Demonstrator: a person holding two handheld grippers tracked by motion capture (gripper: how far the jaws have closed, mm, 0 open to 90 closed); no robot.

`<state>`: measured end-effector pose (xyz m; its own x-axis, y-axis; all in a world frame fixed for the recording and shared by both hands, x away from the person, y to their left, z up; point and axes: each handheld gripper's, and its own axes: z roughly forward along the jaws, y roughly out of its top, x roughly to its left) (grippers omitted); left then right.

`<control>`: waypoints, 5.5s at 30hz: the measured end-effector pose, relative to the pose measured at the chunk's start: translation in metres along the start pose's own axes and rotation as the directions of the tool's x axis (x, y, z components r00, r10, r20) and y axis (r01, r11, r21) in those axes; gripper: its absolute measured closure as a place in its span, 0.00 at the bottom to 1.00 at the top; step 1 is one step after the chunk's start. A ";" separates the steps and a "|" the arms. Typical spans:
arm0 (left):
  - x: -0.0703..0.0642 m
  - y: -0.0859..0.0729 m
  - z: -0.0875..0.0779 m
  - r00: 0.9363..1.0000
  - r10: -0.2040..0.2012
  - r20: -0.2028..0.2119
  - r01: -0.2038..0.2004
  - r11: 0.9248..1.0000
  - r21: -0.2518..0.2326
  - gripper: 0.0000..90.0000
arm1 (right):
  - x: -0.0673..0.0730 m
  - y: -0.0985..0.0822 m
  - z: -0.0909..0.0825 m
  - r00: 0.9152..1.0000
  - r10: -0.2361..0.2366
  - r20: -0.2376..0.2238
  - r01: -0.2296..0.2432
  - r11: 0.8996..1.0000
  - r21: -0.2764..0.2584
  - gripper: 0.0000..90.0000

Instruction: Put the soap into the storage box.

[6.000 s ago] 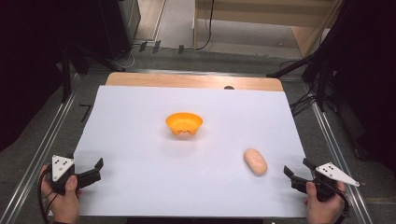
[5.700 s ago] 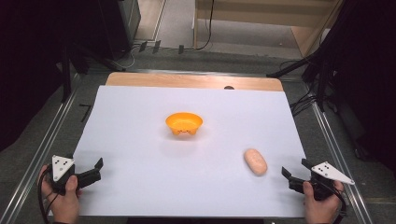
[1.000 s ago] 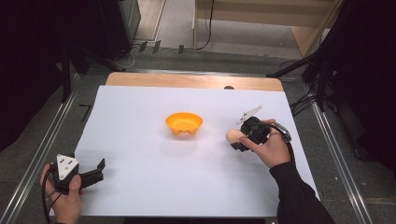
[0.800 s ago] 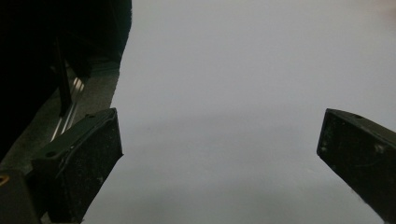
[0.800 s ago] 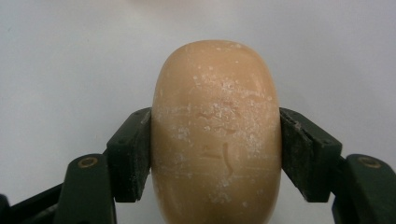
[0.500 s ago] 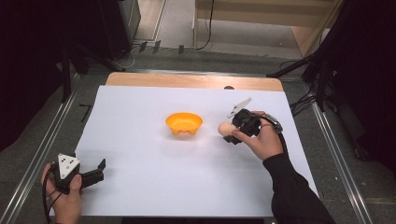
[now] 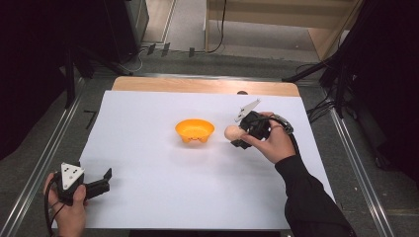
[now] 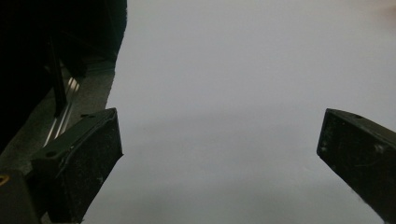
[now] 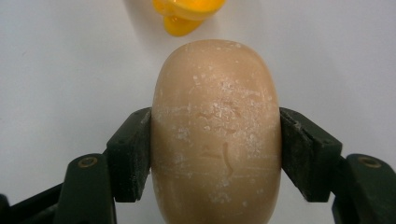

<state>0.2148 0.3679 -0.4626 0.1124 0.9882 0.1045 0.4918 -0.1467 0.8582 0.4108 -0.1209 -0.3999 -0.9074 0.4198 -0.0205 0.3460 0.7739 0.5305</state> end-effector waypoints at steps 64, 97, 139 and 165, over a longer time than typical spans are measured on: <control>0.000 0.000 -0.001 1.000 0.004 0.009 -0.004 1.000 -0.006 0.01 | 0.005 0.096 0.041 0.960 -0.266 -0.088 0.262 0.964 -0.052 0.37; 0.001 -0.001 -0.001 1.000 0.001 0.016 0.000 1.000 -0.015 0.01 | 0.006 0.121 0.067 0.933 -0.340 -0.119 0.337 0.941 -0.040 0.37; 0.000 -0.001 -0.001 1.000 0.005 0.016 -0.004 1.000 -0.010 0.01 | -0.006 0.060 0.030 0.990 -0.130 -0.050 0.124 0.986 -0.111 0.17; -0.001 0.000 0.000 1.000 0.012 0.012 -0.012 1.000 -0.003 0.01 | -0.012 -0.020 0.003 0.999 0.039 0.027 -0.035 0.988 -0.148 0.04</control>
<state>0.2144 0.3672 -0.4628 0.1286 0.9858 0.1084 0.4880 -0.1581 0.8584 0.4154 -0.1397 -0.4133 -0.8863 0.4625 -0.0230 0.3379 0.6800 0.6507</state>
